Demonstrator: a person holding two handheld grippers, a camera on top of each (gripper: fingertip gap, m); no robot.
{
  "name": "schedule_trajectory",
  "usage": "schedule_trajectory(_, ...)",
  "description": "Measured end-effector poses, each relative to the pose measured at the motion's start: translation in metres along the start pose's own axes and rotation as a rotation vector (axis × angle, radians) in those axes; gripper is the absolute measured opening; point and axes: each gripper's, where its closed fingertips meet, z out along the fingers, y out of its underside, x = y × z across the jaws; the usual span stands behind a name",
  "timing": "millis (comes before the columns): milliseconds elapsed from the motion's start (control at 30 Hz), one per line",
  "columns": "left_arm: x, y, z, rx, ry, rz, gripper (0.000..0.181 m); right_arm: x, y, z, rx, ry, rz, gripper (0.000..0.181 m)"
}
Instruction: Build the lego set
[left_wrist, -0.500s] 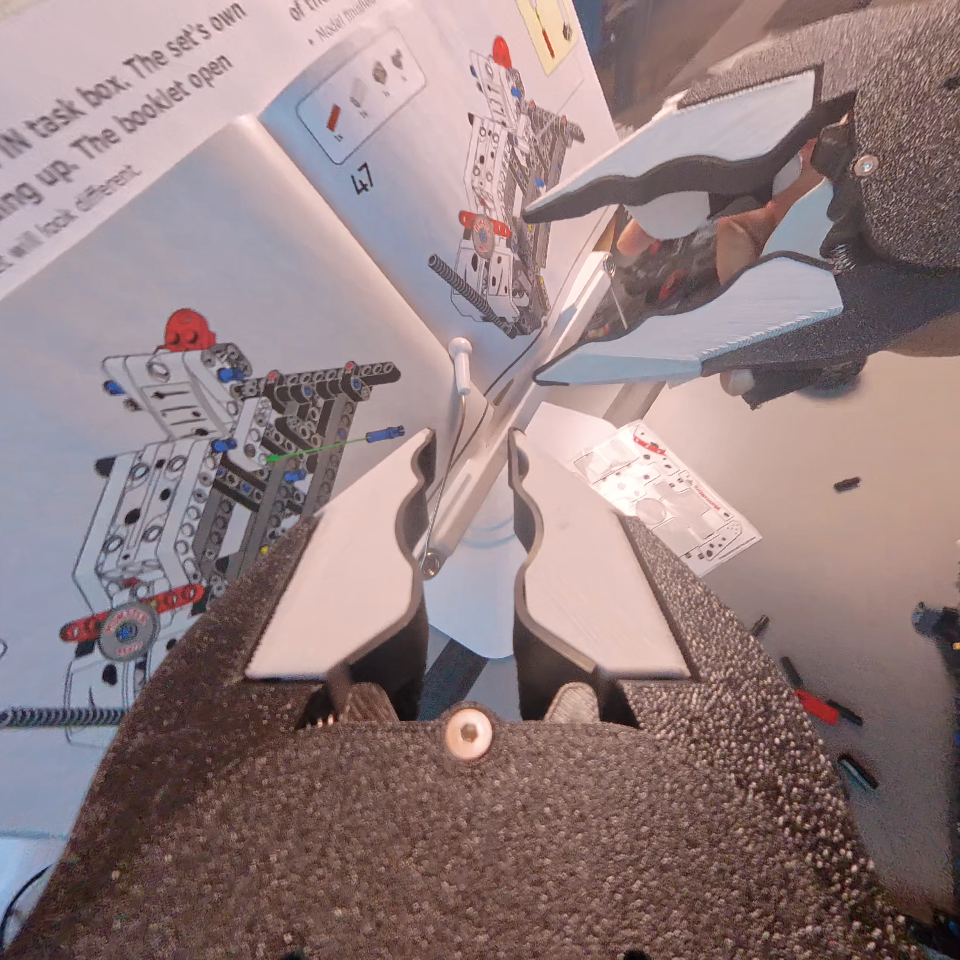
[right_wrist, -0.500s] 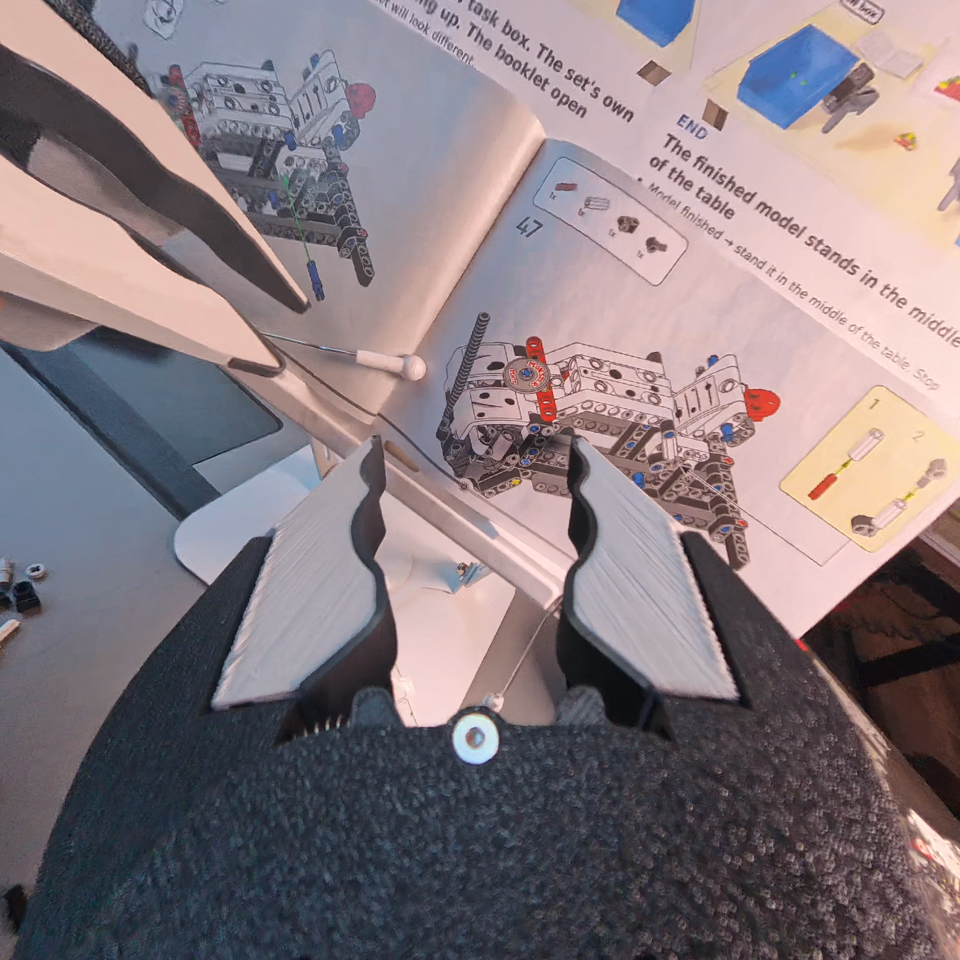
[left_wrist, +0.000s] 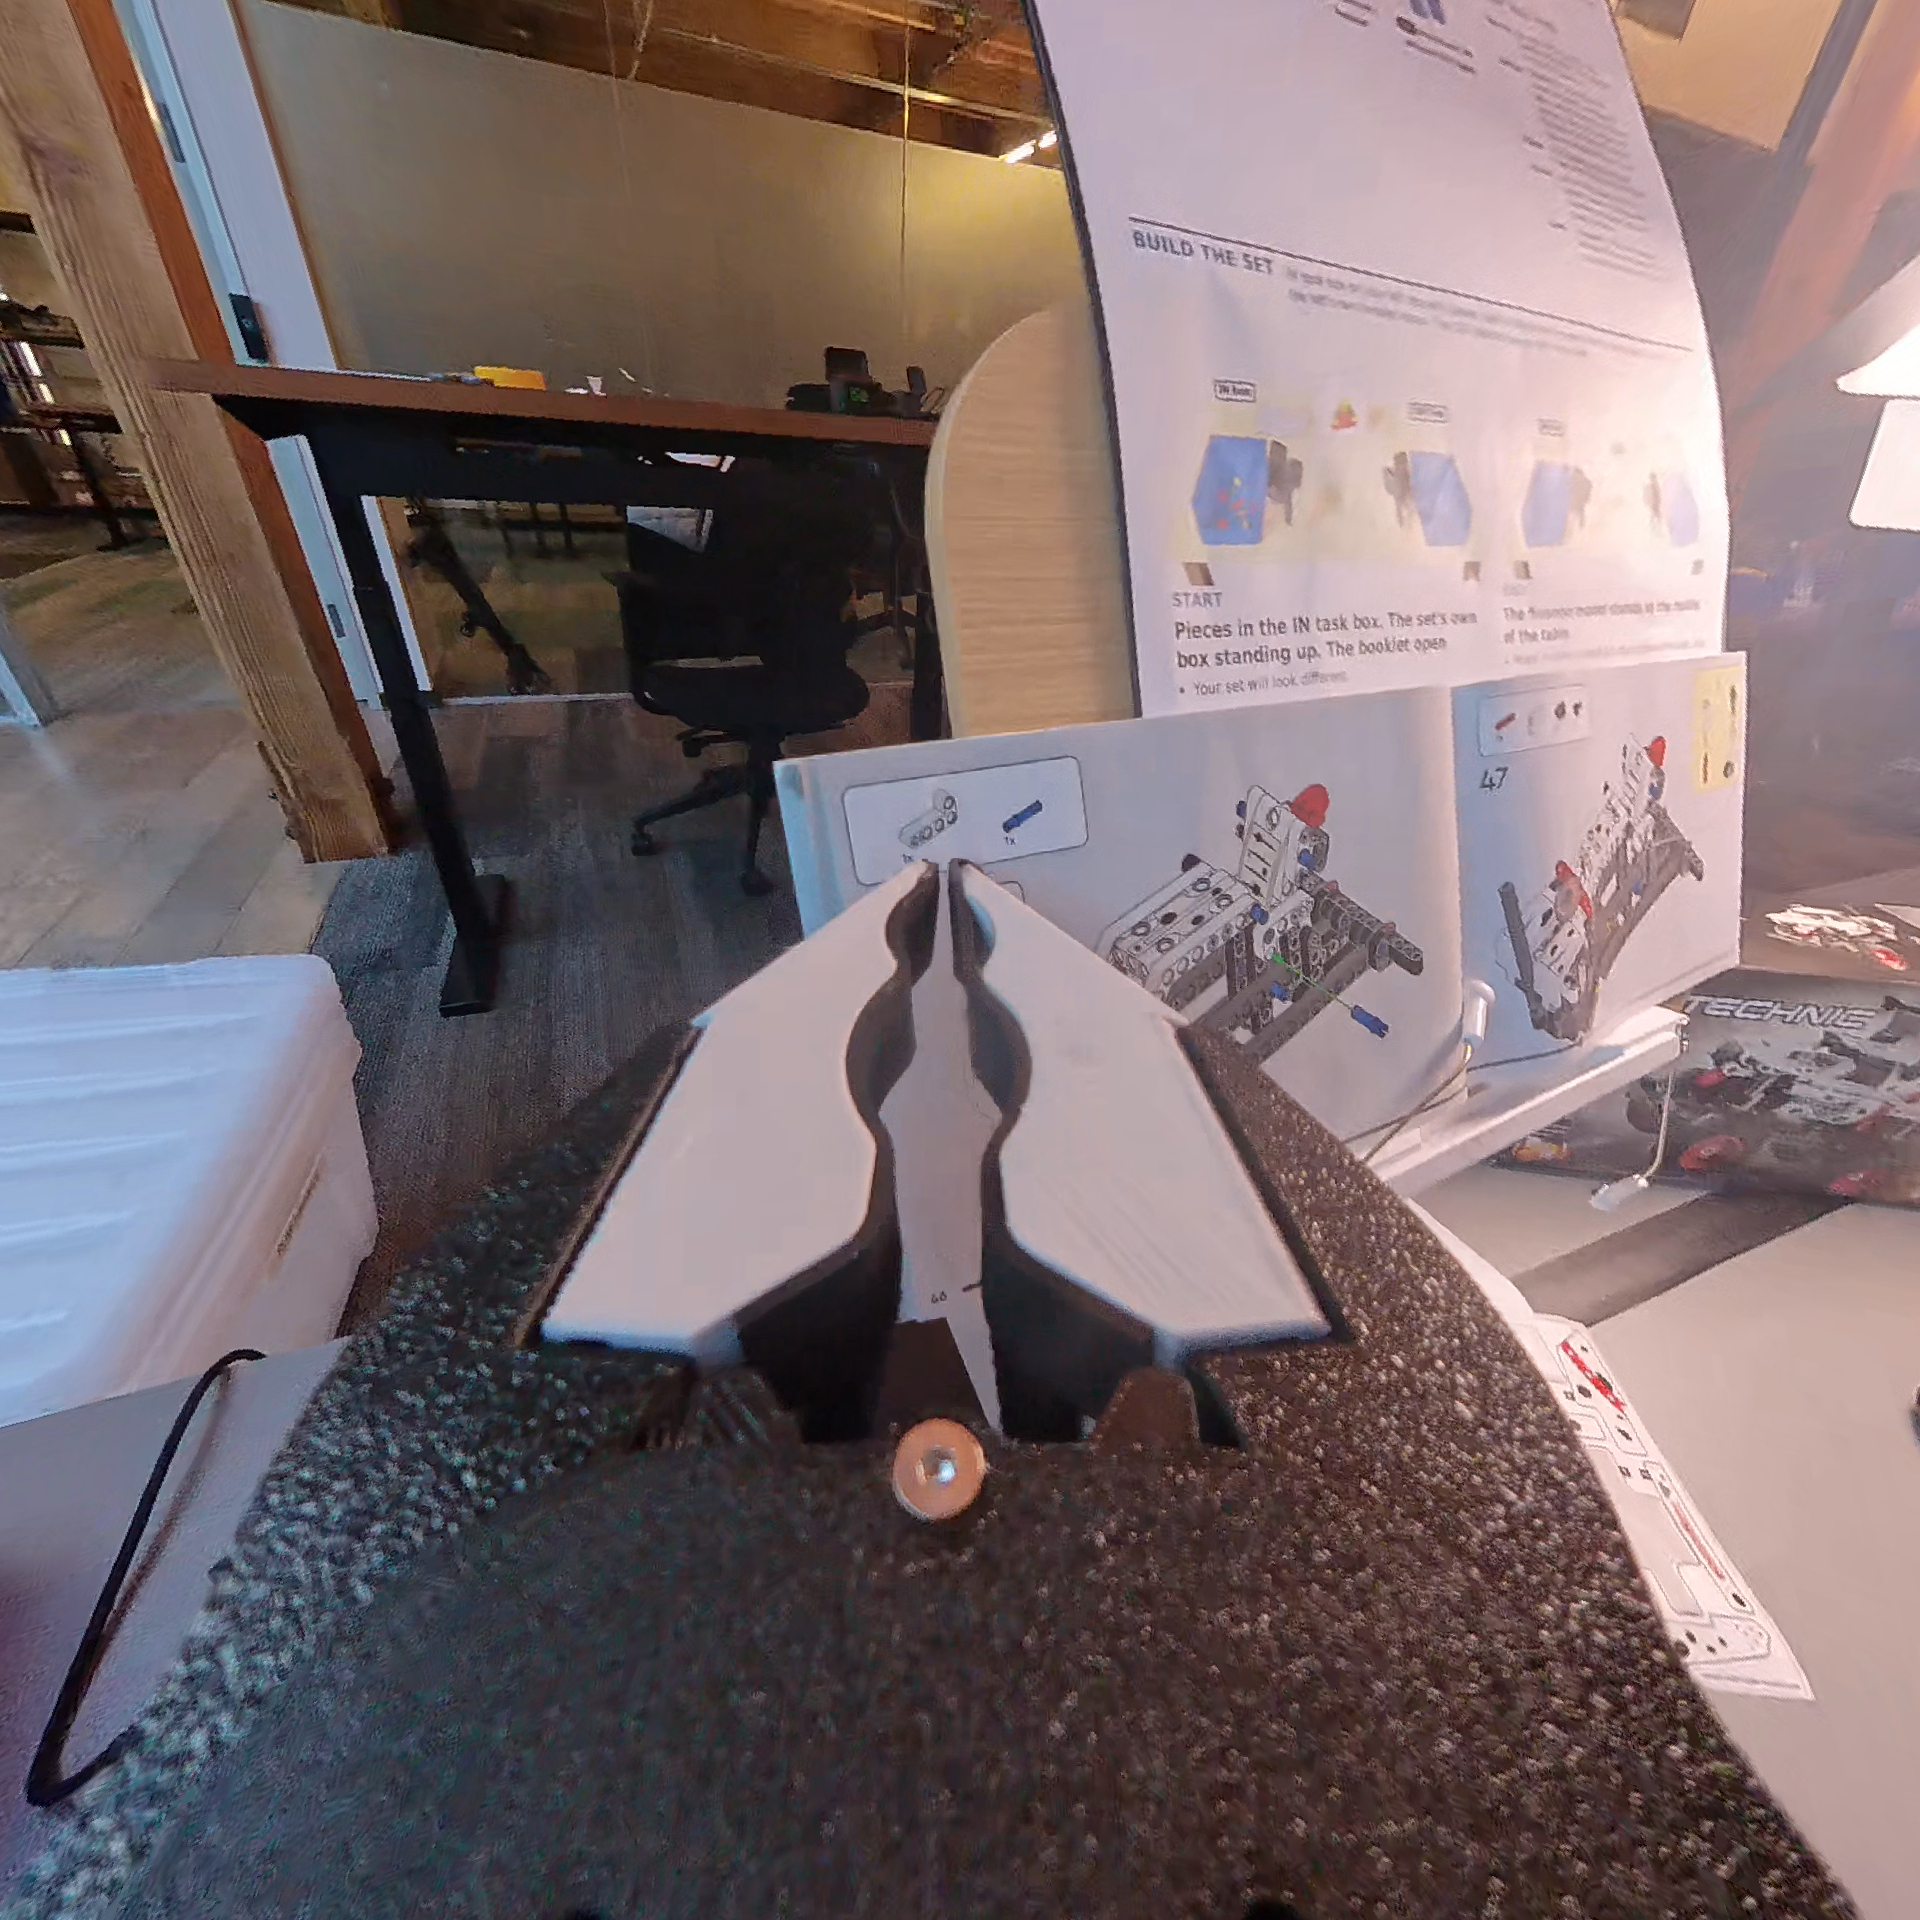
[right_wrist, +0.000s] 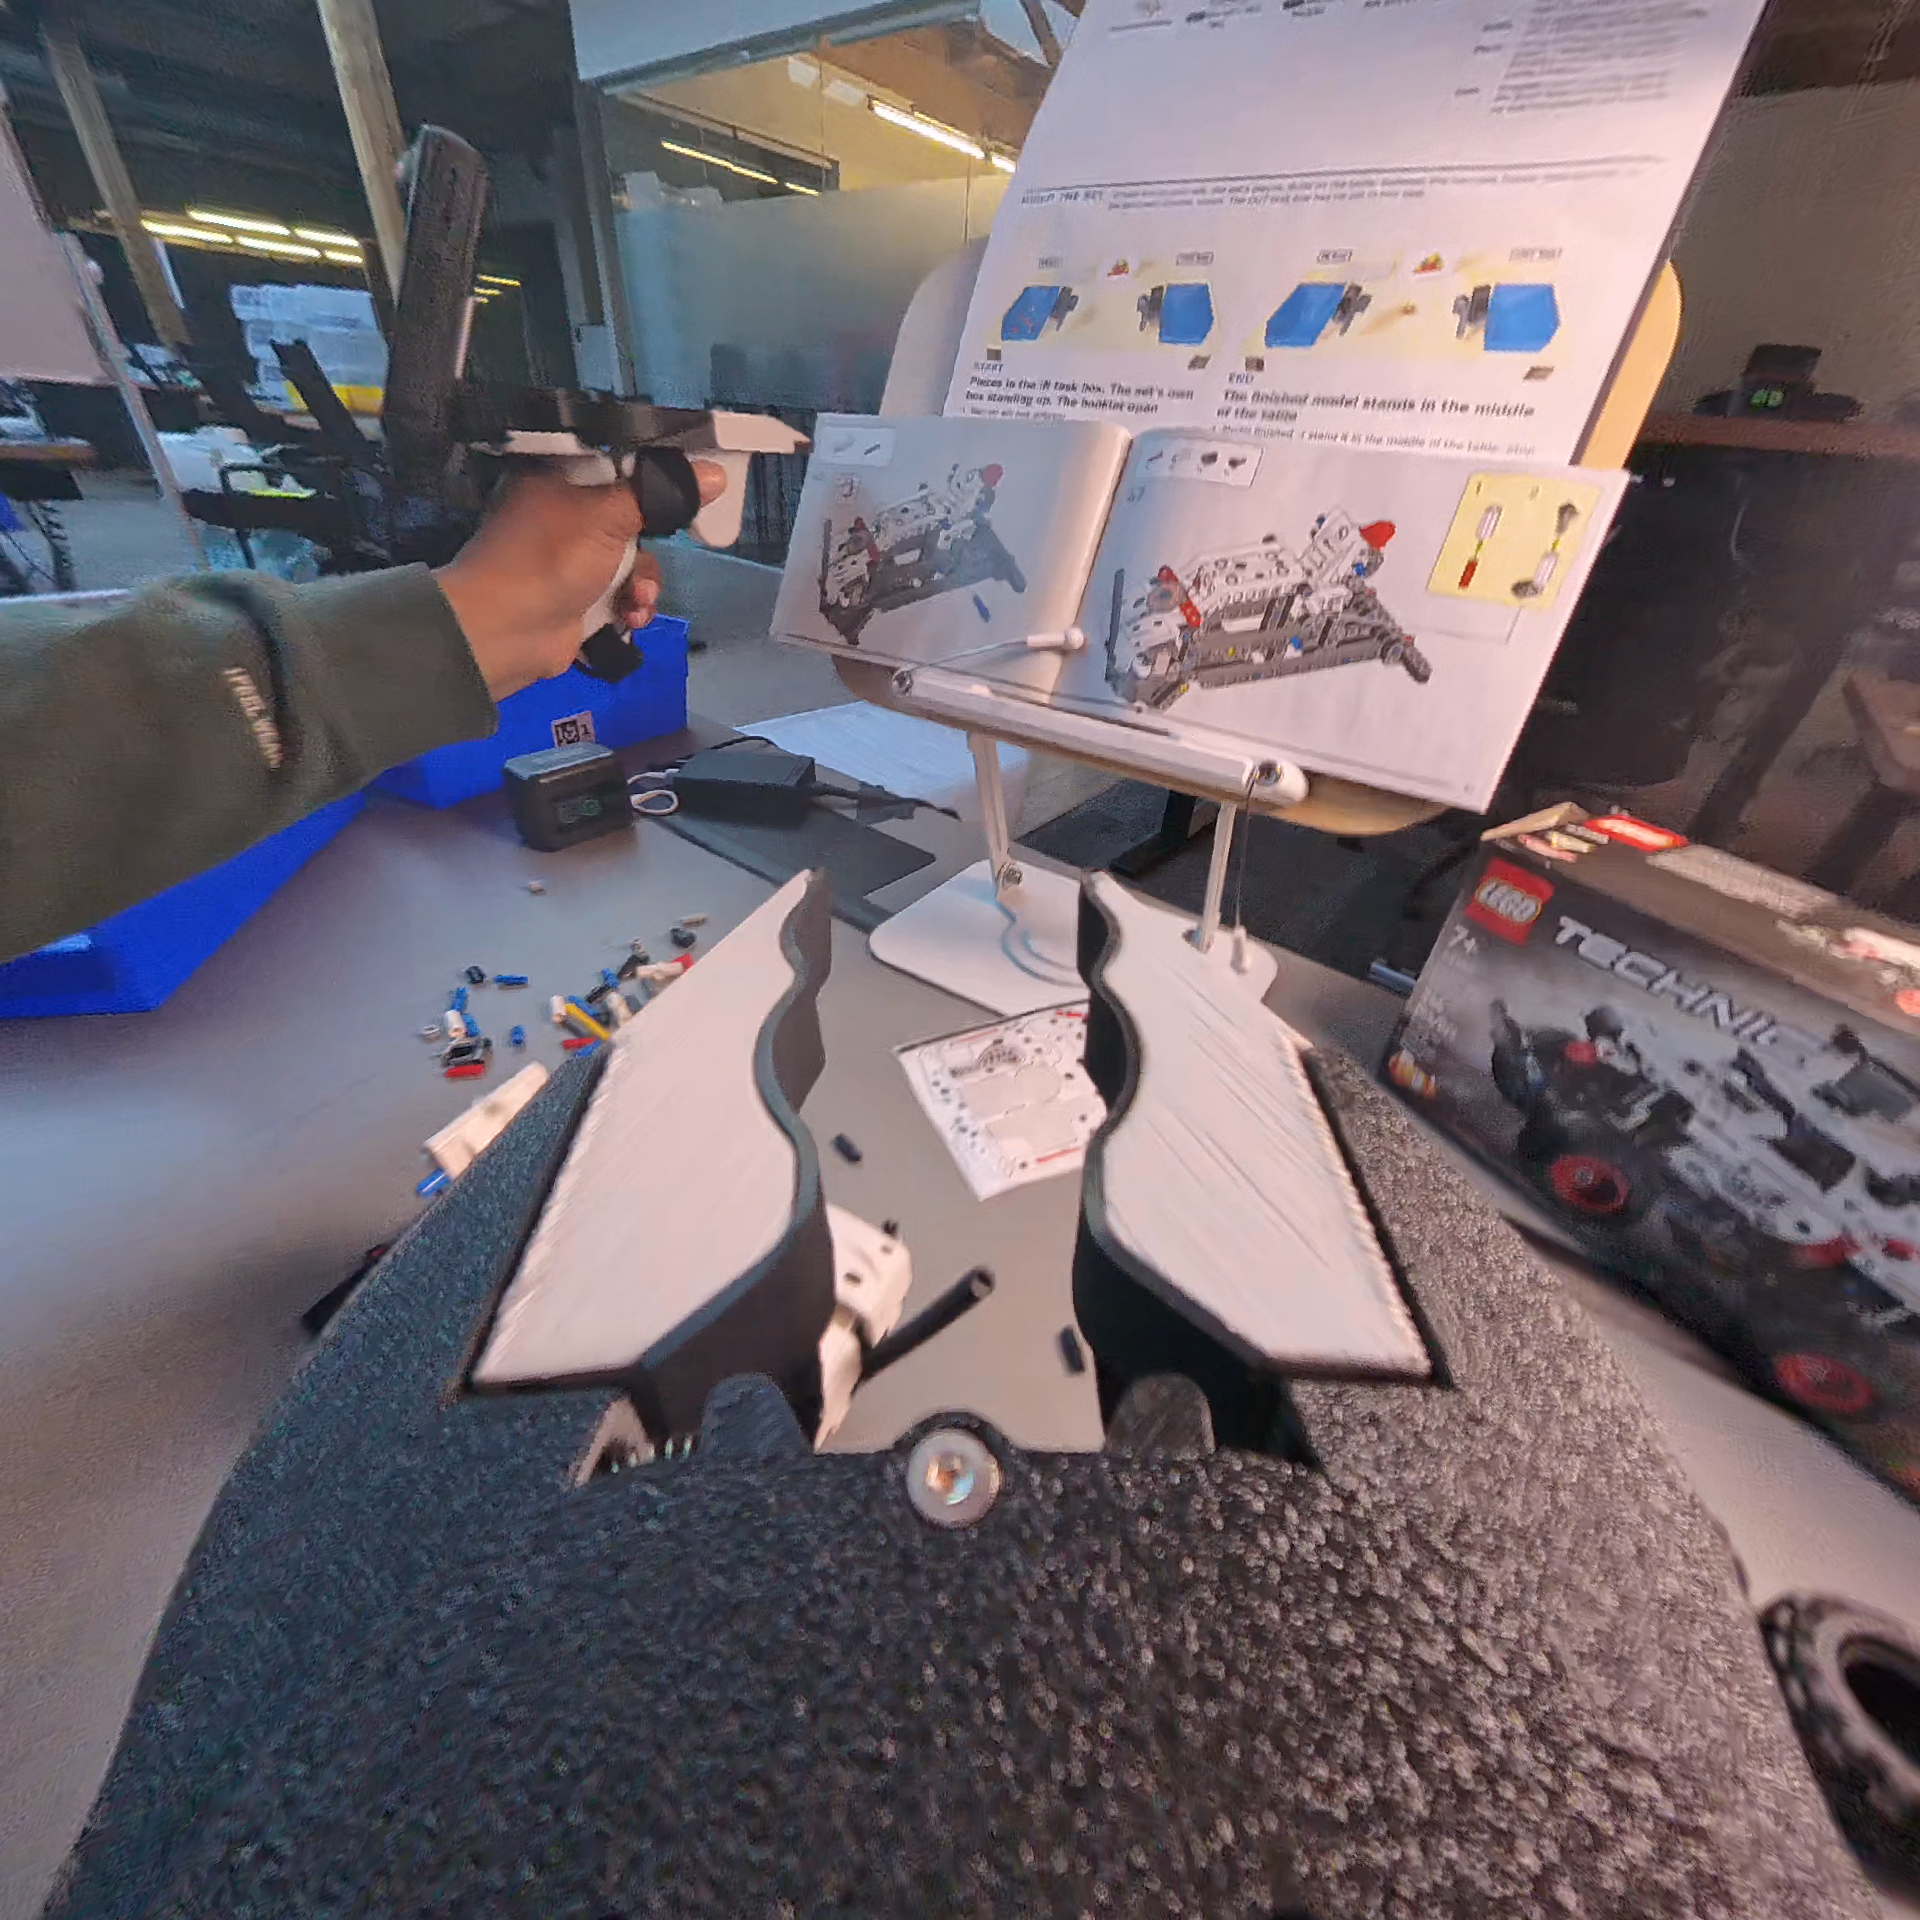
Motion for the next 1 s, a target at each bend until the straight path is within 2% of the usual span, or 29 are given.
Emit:
schedule_trajectory(67, -0.003, 0.003, 0.005, -0.010, -0.013, -0.018, 0.000, -0.015, 0.018, -0.024, -0.009, 0.015, 0.064, 0.042)
schedule_trajectory(167, -0.005, 0.007, 0.007, -0.008, -0.031, -0.032, 0.000, -0.026, 0.044, -0.042, 0.001, 0.063, 0.084, 0.040)
schedule_trajectory(300, 0.001, 0.006, 0.002, -0.003, -0.027, -0.027, 0.000, -0.029, 0.062, -0.043, 0.014, 0.079, 0.025, 0.040)
schedule_trajectory(433, 0.024, 0.011, -0.019, -0.038, 0.063, 0.042, 0.009, -0.029, 0.066, -0.045, 0.014, 0.076, 0.007, 0.042)
schedule_trajectory(567, 0.058, 0.022, -0.063, -0.123, 0.214, 0.110, 0.025, -0.031, 0.066, -0.048, 0.023, 0.065, 0.006, 0.039)
schedule_trajectory(733, 0.106, 0.045, -0.147, -0.157, 0.339, 0.076, 0.034, -0.027, 0.074, -0.048, -0.005, 0.078, -0.014, 0.042)
schedule_trajectory(867, 0.138, 0.097, -0.208, -0.189, 0.339, 0.016, 0.032, -0.026, 0.077, -0.046, 0.000, 0.081, 0.006, 0.042)
schedule_trajectory(1000, 0.156, 0.146, -0.255, -0.239, 0.305, -0.088, 0.027, -0.034, 0.090, -0.041, -0.041, 0.064, -0.084, 0.048)
